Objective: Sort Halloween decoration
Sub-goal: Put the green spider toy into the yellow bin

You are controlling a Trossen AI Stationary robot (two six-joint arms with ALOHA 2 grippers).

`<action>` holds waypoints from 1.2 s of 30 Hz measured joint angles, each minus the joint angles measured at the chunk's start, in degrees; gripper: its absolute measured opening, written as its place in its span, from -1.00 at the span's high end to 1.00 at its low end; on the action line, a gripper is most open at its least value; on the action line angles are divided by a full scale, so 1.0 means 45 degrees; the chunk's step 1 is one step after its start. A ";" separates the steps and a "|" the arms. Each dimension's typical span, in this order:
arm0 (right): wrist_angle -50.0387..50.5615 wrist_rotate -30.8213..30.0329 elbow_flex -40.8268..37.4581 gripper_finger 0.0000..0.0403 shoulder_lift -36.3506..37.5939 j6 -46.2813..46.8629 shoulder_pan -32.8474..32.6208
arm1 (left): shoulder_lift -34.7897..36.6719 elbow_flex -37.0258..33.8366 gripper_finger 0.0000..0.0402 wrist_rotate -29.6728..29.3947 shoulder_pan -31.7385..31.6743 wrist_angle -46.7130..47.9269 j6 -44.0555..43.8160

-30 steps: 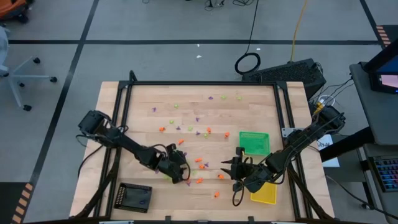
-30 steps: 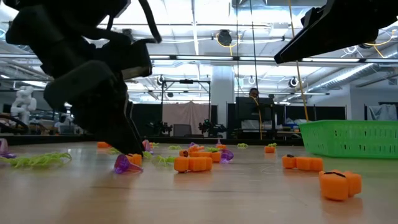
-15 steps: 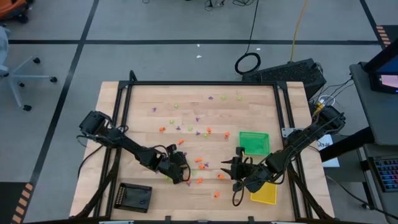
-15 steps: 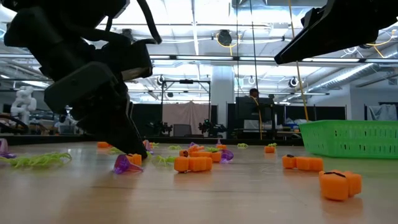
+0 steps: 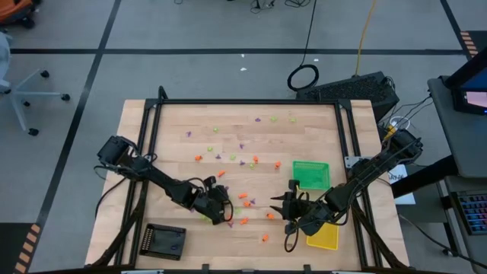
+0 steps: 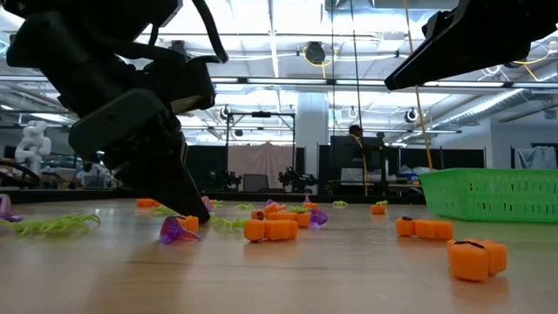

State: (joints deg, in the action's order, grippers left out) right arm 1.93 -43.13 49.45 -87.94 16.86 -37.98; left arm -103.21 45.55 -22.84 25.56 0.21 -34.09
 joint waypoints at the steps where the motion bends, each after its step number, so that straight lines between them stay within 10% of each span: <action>1: 0.0000 0.0000 0.0000 0.45 0.0000 0.0000 0.0000 | 0.0022 -0.0008 0.48 -0.0031 0.0015 0.0003 0.0003; 36: -0.0038 -0.0001 0.0000 0.45 0.0000 0.0009 0.0000 | 0.1007 -0.0052 0.48 -0.0089 0.0025 -0.0005 0.0663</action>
State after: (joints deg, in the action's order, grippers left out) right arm 1.76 -43.14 49.45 -87.94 16.90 -37.98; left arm -98.68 45.32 -23.24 25.67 0.18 -31.10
